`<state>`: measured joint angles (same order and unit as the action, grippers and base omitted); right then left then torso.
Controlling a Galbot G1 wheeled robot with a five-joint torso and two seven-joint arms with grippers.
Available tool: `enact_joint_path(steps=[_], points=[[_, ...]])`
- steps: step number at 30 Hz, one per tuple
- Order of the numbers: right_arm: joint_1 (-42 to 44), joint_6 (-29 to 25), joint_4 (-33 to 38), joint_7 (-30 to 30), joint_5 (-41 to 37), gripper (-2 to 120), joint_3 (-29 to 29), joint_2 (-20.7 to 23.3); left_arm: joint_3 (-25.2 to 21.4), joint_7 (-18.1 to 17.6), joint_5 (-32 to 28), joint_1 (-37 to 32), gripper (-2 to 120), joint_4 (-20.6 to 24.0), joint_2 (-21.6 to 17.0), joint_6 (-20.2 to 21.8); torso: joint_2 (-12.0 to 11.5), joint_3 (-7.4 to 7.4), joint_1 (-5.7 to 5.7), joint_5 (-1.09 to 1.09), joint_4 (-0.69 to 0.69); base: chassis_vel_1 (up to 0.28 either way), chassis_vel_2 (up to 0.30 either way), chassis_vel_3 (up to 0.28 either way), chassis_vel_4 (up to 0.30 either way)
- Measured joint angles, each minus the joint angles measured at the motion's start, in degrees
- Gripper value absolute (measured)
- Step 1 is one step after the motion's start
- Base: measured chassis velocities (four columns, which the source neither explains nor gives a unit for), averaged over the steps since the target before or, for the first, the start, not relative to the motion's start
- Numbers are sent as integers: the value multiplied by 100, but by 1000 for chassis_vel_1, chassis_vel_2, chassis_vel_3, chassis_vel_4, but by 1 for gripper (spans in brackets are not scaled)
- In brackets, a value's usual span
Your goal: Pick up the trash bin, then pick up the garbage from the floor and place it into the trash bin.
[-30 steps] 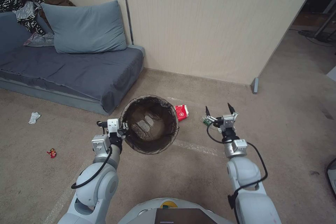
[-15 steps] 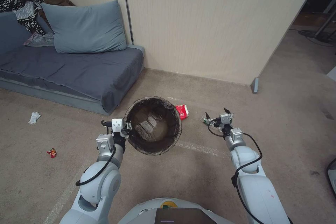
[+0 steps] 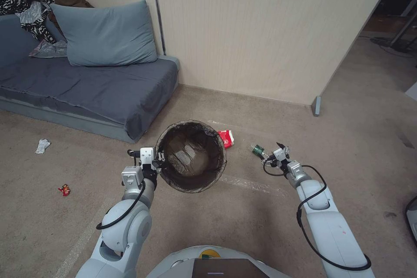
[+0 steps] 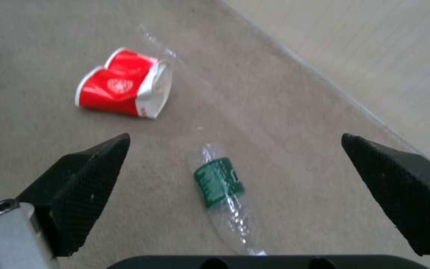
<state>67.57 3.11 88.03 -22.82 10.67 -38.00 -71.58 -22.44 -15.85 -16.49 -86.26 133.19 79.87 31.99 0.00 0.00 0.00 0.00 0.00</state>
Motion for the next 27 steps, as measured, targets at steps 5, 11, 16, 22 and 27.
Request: enact_joint_path(steps=[5, 11, 16, 22, 27], points=[[-149, -146, -368, -100, 130, 100, 50, 69, -4, 2, 15, 3, 0, 2, 1, 4, 0, 0, 0, 1, -1, 0, 0, 0, 0], [-479, -323, -922, -202, 297, 100, 128, 173, 18, 17, 39, -3, 0, 4, -4, 17, 0, 0, 0, 1, 0, 0, 0, 0, 0], [-639, -405, -1196, -270, 316, 100, 137, 203, 37, 20, 59, -8, 0, -9, -2, 18, 0, 0, 0, 0, 0, 0, 0, 0, 0], [-892, -558, -1717, -274, 311, 100, 160, 202, 51, 22, 87, -23, 0, -16, -2, 19, 0, 0, 0, 1, 0, 0, 0, 0, 0], [-1133, -550, -2250, -84, 292, 100, 226, 151, 60, 23, 111, -36, 0, -16, 2, 22, 0, 0, 0, 0, 0, 0, 0, 0, 0]])
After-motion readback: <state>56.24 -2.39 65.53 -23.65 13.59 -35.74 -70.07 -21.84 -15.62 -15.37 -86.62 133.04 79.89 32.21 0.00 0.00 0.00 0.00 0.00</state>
